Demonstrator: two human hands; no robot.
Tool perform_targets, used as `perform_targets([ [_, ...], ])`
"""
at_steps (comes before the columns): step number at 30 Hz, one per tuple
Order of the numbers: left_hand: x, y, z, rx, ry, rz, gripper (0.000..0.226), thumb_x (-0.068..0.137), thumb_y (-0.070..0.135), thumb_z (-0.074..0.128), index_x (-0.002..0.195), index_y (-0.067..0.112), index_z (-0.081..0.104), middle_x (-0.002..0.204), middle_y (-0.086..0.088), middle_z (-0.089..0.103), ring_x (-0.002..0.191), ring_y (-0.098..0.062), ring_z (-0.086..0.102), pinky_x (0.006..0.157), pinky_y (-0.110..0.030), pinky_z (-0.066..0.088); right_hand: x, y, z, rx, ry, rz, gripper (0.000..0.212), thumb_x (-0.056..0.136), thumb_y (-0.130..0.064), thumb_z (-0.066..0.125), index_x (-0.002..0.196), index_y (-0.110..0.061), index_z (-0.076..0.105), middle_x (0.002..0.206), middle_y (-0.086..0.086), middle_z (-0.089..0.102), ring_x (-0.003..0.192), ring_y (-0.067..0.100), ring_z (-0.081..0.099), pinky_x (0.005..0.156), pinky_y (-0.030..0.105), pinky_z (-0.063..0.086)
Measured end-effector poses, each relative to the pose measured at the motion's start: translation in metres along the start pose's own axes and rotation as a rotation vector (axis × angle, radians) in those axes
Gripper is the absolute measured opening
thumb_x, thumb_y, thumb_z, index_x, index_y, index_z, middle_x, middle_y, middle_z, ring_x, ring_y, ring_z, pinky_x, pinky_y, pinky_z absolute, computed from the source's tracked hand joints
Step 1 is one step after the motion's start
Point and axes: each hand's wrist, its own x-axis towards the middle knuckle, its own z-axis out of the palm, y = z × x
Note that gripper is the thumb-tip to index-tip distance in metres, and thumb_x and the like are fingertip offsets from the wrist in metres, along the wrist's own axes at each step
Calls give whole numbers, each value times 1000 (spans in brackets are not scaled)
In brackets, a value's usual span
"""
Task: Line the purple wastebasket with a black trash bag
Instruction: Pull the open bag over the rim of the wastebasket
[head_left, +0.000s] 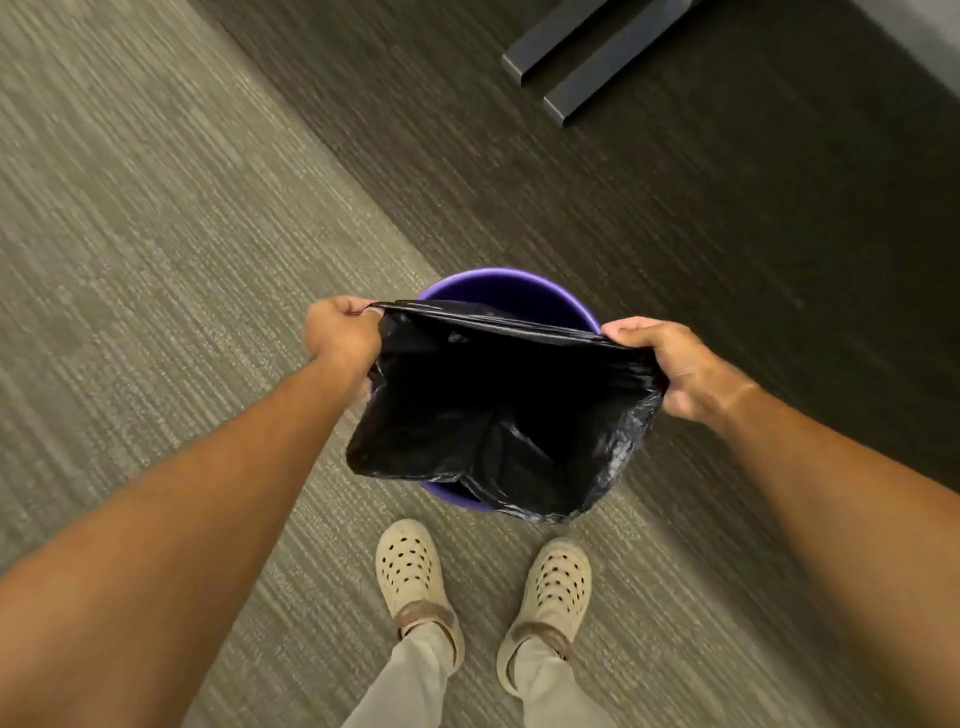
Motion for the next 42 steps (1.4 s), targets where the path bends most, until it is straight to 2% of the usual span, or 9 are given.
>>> perform_targets([
  [4, 23, -4, 11, 162, 7, 128, 11, 87, 17, 69, 76, 15, 67, 78, -5, 68, 74, -16, 62, 77, -27, 53, 34, -1, 5, -81, 173, -181, 11, 85, -10, 67, 78, -16, 71, 65, -2, 70, 59, 10, 64, 58, 23, 54],
  [8, 50, 5, 18, 213, 7, 176, 19, 83, 22, 74, 68, 18, 64, 65, 5, 61, 59, -6, 55, 63, -16, 46, 63, -10, 12, -255, 232, -320, 9, 83, -14, 73, 77, -20, 70, 74, -2, 67, 58, 2, 60, 59, 16, 52],
  [12, 74, 12, 24, 201, -13, 178, 28, 81, 24, 77, 60, 22, 59, 63, 6, 58, 55, -5, 52, 63, -21, 45, 91, -21, 23, -259, 305, -380, 17, 86, -18, 71, 71, -20, 64, 69, -2, 63, 52, 2, 55, 52, 16, 48],
  [22, 94, -21, 46, 311, -1, 69, 30, 86, 26, 72, 65, 19, 51, 82, -2, 61, 75, -16, 56, 83, -33, 56, 127, -8, 25, -393, 386, -101, 19, 83, -27, 74, 79, -14, 60, 83, 7, 66, 73, 19, 64, 65, 30, 54],
  [26, 78, -43, 35, 296, -53, 10, 34, 88, 40, 65, 68, 21, 46, 77, -3, 59, 72, -18, 55, 75, -34, 52, 110, 7, 14, -357, 349, -37, 27, 87, -42, 68, 90, -16, 62, 93, 8, 67, 81, 22, 64, 77, 31, 54],
  [30, 54, -53, 13, 271, -85, 55, 38, 88, 52, 60, 68, 22, 47, 73, 3, 59, 64, -10, 53, 57, -24, 42, 83, 21, 2, -295, 331, 10, 61, 83, -57, 64, 111, -3, 64, 109, 9, 69, 100, 25, 65, 97, 41, 50],
  [33, 32, -61, 1, 303, -93, 93, 31, 86, 56, 60, 77, 28, 50, 74, 8, 58, 63, -4, 53, 48, -17, 37, 66, 33, 1, -226, 340, -32, 64, 82, -58, 65, 105, 1, 64, 95, 6, 72, 86, 21, 68, 81, 37, 56],
  [37, 15, -80, -11, 175, -145, 83, 23, 86, 39, 69, 82, 24, 52, 72, 7, 57, 57, 0, 59, 46, -15, 44, 47, 51, -10, -114, 283, -12, 18, 90, -31, 65, 77, -19, 60, 56, -14, 65, 58, 4, 60, 56, 22, 49],
  [42, -3, -103, -19, 43, -118, -31, 9, 88, 17, 69, 87, 17, 59, 75, 1, 62, 68, -10, 62, 56, -17, 50, 28, 80, -19, 61, 434, 7, 15, 93, -21, 62, 78, -19, 65, 71, -5, 65, 61, 7, 59, 54, 22, 49],
])
